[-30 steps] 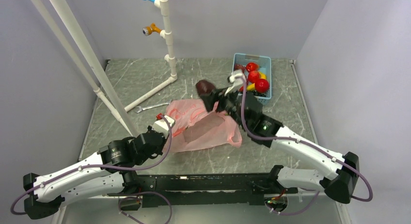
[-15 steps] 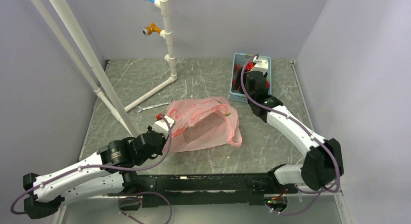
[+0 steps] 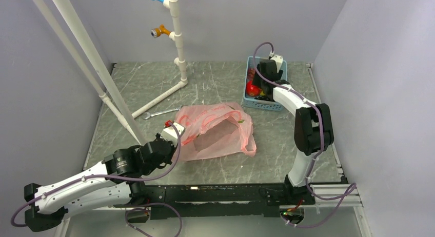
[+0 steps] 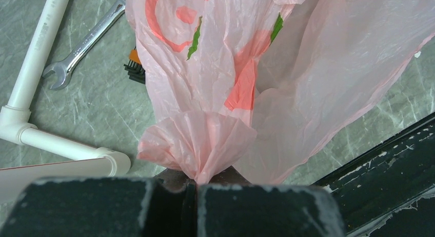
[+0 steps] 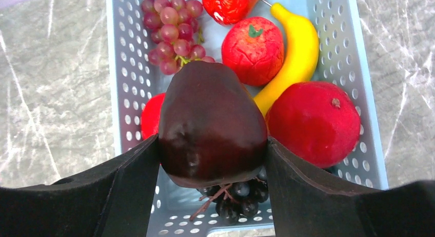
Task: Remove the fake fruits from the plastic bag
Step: Place the fake fruit in the bin.
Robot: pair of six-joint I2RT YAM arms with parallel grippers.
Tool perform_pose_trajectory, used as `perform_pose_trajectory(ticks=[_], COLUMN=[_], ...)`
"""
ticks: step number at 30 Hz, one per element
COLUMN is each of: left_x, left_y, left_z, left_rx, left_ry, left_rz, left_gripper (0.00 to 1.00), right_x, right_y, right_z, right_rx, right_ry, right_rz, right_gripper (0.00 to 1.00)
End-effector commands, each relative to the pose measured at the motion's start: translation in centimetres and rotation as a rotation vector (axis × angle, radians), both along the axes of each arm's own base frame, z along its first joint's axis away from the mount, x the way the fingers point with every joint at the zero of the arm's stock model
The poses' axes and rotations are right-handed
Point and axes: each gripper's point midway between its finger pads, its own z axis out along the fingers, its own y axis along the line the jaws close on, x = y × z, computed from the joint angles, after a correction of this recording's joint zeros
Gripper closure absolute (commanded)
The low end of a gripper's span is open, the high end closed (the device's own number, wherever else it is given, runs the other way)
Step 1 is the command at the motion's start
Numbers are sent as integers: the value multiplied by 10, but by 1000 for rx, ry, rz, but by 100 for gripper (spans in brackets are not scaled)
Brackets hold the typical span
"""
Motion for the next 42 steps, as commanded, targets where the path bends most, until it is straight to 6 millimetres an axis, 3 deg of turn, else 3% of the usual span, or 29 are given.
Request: perform_pose_trajectory(ticks=[1,7,21,27,32,35,42], left_x=[3,3,4,3,4,4,4], left_y=[-6,-8,-6,-7,-8,-6,-6], left_z=[15,14,14,13,13,14,14], left_rx=[-27,-20,-22,-20,-14,-21,-22], left_ry=[-18,-14,-17,-16,-13,-16,-17], left_rz=[0,-3,6,2,2,6,7], left_gripper=[100,100,100,100,100,100,100], right_x=[15,29,49,47,58,48,-3], right_y=[2,4,3,-2,-1,1,18], right_z=[23,19,1,8,31,40,46], right_rx=[12,-5,-35,-53,-61,-34,52], right_ry=[-48,-36,6,-8,-20,-29,-61], right_rz=[9,10,7,-5,-3,2,56], right_gripper=[76,64,23,2,1,1,1])
